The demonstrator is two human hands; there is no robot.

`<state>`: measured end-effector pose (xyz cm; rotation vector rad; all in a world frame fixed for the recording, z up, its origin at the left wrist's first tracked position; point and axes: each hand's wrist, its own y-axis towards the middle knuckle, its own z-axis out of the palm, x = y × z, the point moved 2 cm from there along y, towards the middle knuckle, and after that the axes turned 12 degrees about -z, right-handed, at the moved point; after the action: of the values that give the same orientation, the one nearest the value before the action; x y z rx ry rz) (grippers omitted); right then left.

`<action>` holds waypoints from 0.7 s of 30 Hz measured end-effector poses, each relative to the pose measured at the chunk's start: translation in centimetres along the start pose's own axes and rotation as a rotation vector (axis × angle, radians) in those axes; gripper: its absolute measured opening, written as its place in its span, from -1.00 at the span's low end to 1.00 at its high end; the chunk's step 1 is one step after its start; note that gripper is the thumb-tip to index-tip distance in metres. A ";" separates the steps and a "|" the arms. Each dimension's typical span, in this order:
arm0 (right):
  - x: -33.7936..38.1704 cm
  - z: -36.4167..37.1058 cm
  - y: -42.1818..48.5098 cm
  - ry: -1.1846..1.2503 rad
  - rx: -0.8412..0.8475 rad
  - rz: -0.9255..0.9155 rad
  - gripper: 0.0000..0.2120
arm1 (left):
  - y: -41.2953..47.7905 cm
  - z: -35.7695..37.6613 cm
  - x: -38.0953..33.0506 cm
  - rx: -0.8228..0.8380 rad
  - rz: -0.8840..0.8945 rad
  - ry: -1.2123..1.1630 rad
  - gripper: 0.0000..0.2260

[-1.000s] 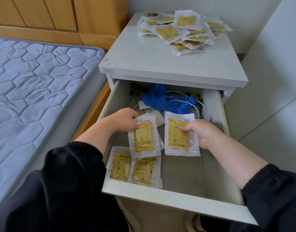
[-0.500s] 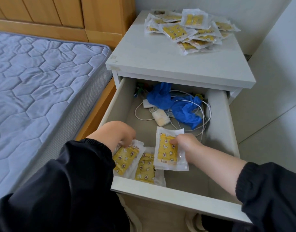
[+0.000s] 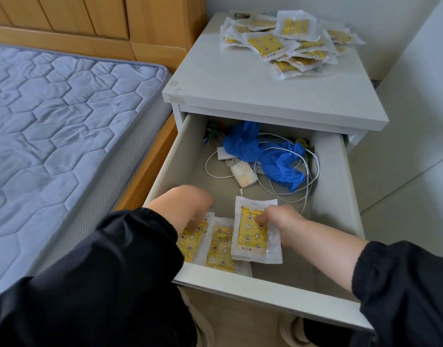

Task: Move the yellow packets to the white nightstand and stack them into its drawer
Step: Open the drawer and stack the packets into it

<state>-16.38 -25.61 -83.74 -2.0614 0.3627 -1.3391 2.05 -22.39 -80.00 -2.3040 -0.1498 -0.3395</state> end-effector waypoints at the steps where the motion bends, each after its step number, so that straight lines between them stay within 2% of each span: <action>1: -0.3 0.4 0.1 0.007 0.026 0.015 -0.63 | -0.1 0.0 -0.1 0.011 0.027 -0.044 -0.40; 5: -1.5 2.3 0.3 -0.001 0.119 0.044 -0.60 | 0.0 0.3 -0.2 0.071 0.072 -0.062 -0.47; 9: -1.8 3.8 -0.2 0.046 0.155 0.037 -0.75 | 0.3 1.0 0.0 0.109 0.081 -0.059 -0.43; 12: -2.1 4.1 -0.1 0.029 0.161 -0.023 -0.68 | 0.5 1.6 0.6 0.093 0.079 -0.103 -0.47; 15: -2.2 4.0 -0.1 -0.145 0.200 -0.138 -0.61 | 0.6 1.8 1.5 0.108 0.092 -0.154 -0.52; 18: -2.0 4.1 -0.5 -0.425 0.282 -0.240 -0.59 | 0.6 1.5 1.6 0.114 0.116 -0.150 -0.50; 21: -1.6 3.9 -1.0 -0.627 0.239 -0.311 -0.40 | 0.5 1.4 1.3 0.108 0.136 -0.126 -0.46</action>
<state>-13.68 -22.58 -85.31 -2.2500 -0.3843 -0.7745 3.66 -21.73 -80.91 -2.2153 -0.0717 -0.1143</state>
